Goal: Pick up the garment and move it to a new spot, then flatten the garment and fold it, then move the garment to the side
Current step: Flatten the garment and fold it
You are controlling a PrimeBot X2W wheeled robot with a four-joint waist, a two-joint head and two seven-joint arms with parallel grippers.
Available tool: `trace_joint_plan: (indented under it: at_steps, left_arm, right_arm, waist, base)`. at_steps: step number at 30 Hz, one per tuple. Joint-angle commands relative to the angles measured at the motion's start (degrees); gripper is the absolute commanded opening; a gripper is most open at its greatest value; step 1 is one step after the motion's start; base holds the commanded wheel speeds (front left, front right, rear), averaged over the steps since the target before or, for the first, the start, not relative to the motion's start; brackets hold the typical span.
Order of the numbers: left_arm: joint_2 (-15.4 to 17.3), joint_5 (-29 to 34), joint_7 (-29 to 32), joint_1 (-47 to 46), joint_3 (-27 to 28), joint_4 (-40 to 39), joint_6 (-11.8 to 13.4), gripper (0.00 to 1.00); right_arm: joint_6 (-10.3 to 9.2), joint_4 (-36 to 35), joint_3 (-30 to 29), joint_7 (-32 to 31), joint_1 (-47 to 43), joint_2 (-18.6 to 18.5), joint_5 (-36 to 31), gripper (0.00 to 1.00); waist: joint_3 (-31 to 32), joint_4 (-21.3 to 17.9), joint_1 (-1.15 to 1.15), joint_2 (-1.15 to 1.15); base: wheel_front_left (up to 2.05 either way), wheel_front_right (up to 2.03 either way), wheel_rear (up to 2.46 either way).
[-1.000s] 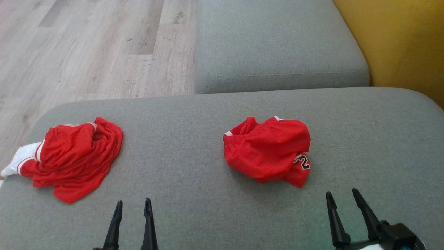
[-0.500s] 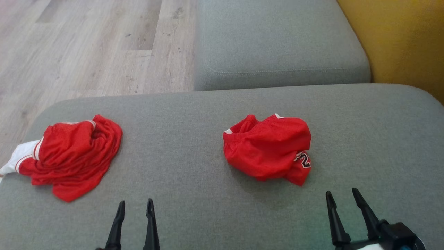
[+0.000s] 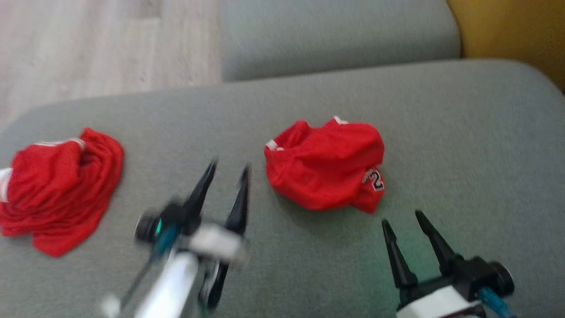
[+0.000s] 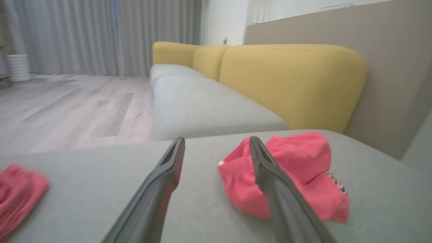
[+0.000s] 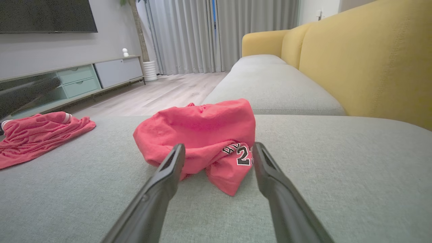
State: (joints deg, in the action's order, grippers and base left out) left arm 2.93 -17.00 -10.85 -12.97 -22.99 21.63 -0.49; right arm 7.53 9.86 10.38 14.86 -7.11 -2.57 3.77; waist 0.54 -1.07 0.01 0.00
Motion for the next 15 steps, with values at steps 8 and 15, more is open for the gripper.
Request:
trace_joint_plan:
  at_steps: [8,15]
  left_arm:
    - [0.0,-8.9,7.6,-28.6,-8.4,9.7,-3.5,1.00]
    - [0.0,-16.4,12.6,-41.6,-17.2,19.7,-4.3,1.00]
  right_arm:
    - [-0.04,-3.1,4.3,0.1,8.5,-1.1,-1.3,1.00]
    - [-0.04,-3.6,5.4,0.1,10.6,-1.7,-1.4,1.00]
  waist:
    - [-12.1,-6.4,-0.01,0.00]
    - [-17.9,-9.8,-0.01,0.00]
  base:
    - [0.00,0.00,0.00]
    - [0.00,0.00,0.00]
